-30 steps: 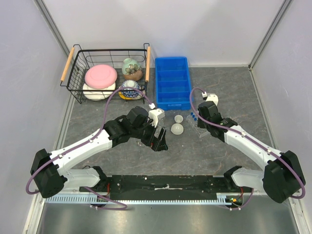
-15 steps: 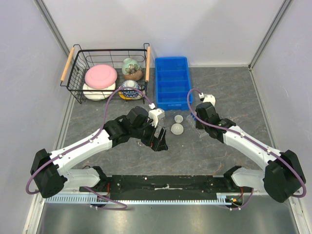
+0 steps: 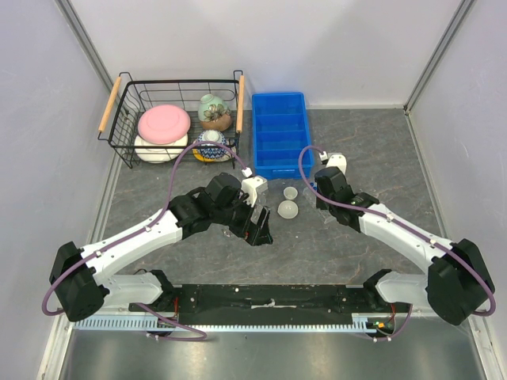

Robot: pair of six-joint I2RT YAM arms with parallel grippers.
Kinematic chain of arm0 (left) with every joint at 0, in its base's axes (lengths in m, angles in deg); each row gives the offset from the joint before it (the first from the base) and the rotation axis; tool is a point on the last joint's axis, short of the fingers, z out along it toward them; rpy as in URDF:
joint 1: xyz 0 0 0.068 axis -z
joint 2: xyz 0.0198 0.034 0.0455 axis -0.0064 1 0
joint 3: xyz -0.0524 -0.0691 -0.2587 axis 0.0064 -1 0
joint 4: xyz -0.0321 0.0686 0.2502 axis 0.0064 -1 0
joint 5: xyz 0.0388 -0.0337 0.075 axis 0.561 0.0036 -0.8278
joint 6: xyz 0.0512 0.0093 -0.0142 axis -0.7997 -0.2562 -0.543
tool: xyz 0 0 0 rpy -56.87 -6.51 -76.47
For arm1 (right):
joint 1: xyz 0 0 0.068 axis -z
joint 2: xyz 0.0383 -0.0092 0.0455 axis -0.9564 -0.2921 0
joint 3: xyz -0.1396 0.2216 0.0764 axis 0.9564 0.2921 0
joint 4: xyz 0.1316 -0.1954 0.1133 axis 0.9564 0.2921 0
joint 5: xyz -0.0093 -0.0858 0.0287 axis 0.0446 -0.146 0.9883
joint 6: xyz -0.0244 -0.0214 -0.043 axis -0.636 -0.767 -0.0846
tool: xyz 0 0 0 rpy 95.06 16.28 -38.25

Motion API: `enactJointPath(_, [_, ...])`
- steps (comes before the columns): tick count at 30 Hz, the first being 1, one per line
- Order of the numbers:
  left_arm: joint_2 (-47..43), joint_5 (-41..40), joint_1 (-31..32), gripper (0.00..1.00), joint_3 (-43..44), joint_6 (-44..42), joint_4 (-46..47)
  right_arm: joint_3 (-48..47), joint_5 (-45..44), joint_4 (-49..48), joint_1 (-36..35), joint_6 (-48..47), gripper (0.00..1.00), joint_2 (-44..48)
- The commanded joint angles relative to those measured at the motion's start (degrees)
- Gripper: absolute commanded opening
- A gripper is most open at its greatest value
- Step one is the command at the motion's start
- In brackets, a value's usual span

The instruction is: Organize the chemistry lab equipment

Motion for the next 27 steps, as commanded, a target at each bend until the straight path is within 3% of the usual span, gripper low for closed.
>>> enactJointPath(1, [-0.7, -0.5, -0.3, 0.99, 1.6, -2.2, 0.9, 0.9, -3.0, -1.9, -0.5, -0.4, 0.0, -0.6])
enactJointPath(27, [-0.7, -0.3, -0.3, 0.99, 1.6, -2.1, 0.9, 4.4, -4.1, -3.5, -1.2, 2.0, 0.0, -2.4])
